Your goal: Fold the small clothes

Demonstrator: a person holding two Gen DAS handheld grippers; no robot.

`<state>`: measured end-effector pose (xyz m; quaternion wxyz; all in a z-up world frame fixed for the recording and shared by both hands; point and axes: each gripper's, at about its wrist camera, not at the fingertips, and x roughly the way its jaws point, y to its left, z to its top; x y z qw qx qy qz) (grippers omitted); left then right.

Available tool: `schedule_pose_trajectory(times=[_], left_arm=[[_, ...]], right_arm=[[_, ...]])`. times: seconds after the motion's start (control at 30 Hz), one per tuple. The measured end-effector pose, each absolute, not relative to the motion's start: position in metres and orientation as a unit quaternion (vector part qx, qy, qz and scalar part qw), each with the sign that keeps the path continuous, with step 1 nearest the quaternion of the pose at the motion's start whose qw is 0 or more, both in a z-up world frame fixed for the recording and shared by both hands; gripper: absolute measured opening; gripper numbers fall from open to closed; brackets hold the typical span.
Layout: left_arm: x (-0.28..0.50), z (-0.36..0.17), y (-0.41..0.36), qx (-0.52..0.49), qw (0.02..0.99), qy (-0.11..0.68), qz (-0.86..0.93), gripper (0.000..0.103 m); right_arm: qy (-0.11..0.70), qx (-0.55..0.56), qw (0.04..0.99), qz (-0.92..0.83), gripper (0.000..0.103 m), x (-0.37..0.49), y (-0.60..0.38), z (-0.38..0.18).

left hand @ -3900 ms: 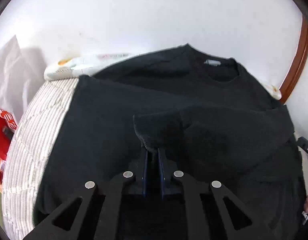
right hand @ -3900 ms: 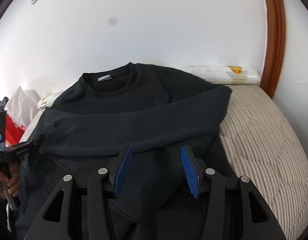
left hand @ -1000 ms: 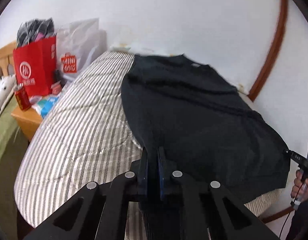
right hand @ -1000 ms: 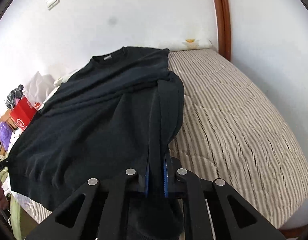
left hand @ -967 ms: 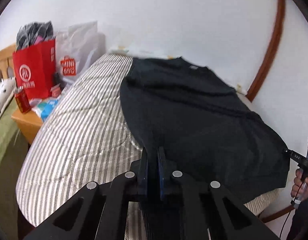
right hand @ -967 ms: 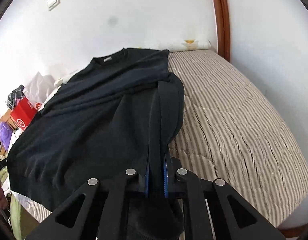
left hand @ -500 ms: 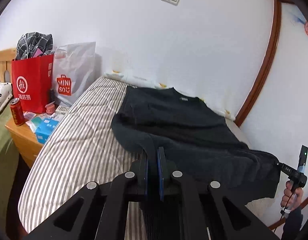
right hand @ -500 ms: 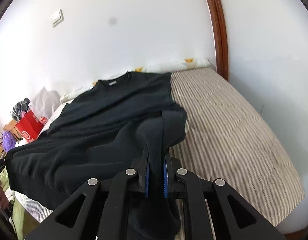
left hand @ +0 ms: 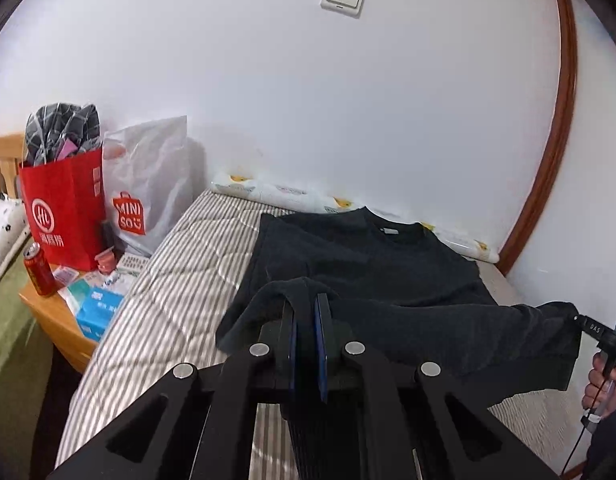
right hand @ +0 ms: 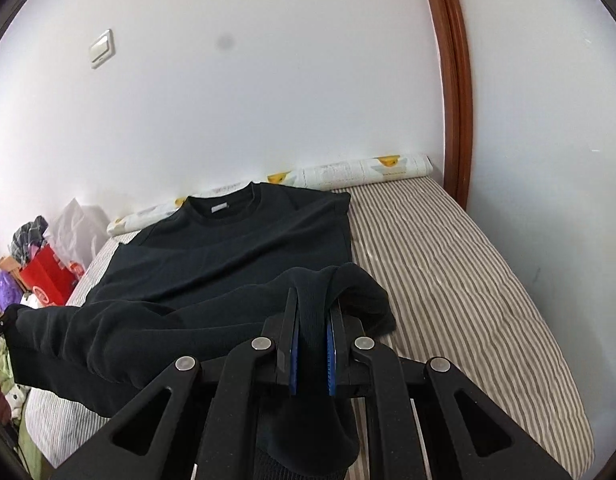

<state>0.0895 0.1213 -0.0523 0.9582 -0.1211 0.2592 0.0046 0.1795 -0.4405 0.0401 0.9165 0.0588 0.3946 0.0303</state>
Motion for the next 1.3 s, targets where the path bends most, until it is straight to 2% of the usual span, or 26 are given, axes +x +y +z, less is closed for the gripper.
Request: schedule_pose_trajectory(times=[0.37, 0.7, 1.1, 1.23, 1.3], left_arm=[[0.159, -0.059, 0.12, -0.114, 0.954, 0.277, 0.027, 0.008], [0.238, -0.093, 0.117, -0.099, 0.937, 0.329, 0.056, 0.008], [0.27, -0.125, 0.116, -0.083, 0.919, 0.377, 0.075, 0.012], [0.265, -0.12, 0.116, -0.08, 0.917, 0.384, 0.066, 0.014], [0.26, -0.117, 0.116, -0.08, 0.918, 0.384, 0.058, 0.018]], right_arm=[[0.403, 0.047, 0.913, 0.027, 0.01, 0.254, -0.413, 0.013], [0.428, 0.032, 0.903, 0.029, 0.01, 0.32, -0.394, -0.028], [0.48, 0.031, 0.876, 0.026, 0.011, 0.355, -0.394, -0.08], [0.492, 0.018, 0.869, 0.05, 0.029, 0.344, -0.395, -0.067], [0.467, 0.006, 0.883, 0.052, 0.044, 0.326, -0.402, -0.05]])
